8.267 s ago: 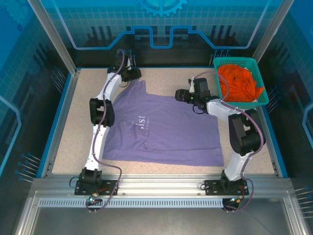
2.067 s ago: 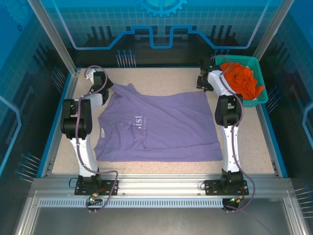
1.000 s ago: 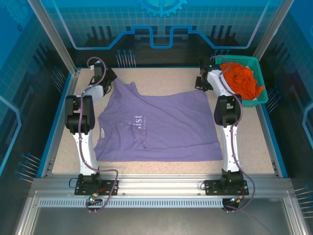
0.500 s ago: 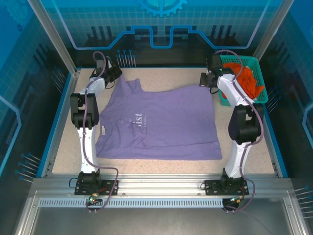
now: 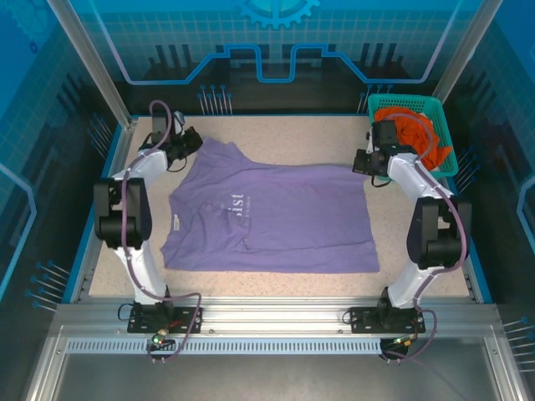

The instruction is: Fold and stack the t-shirts

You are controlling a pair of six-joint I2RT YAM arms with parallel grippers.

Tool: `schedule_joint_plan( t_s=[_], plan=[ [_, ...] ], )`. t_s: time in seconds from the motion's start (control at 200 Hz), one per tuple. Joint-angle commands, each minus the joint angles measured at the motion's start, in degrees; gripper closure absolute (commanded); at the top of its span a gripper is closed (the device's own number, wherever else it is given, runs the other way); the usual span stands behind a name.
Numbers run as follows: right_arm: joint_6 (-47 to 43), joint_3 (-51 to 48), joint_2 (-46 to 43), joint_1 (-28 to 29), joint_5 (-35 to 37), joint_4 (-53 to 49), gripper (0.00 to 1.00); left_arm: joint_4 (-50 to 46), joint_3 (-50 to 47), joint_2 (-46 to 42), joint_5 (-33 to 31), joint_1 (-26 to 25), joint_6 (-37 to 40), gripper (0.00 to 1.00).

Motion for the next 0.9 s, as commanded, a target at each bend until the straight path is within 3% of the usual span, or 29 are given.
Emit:
schedule_joint_plan(
  t_s=[0.0, 0.4, 0.895],
  plan=[
    [1.53, -3.95, -3.68, -1.38, -3.17, 2.61, 1.0, -1.25, -4.9, -6.28, -1.94, 0.71, 1.2, 1.0],
    [4.11, -14.07, -9.55, -2.35, -8.04, 6.36, 1.0, -10.1, -13.13, -17.18, -5.47, 0.69, 2.27, 1.0],
    [6.71, -19.18, -12.8, -3.42, -10.8, 7.77, 1.0, -19.62, -23.83, -30.76, -11.02, 0.69, 1.32, 0.99]
  ],
)
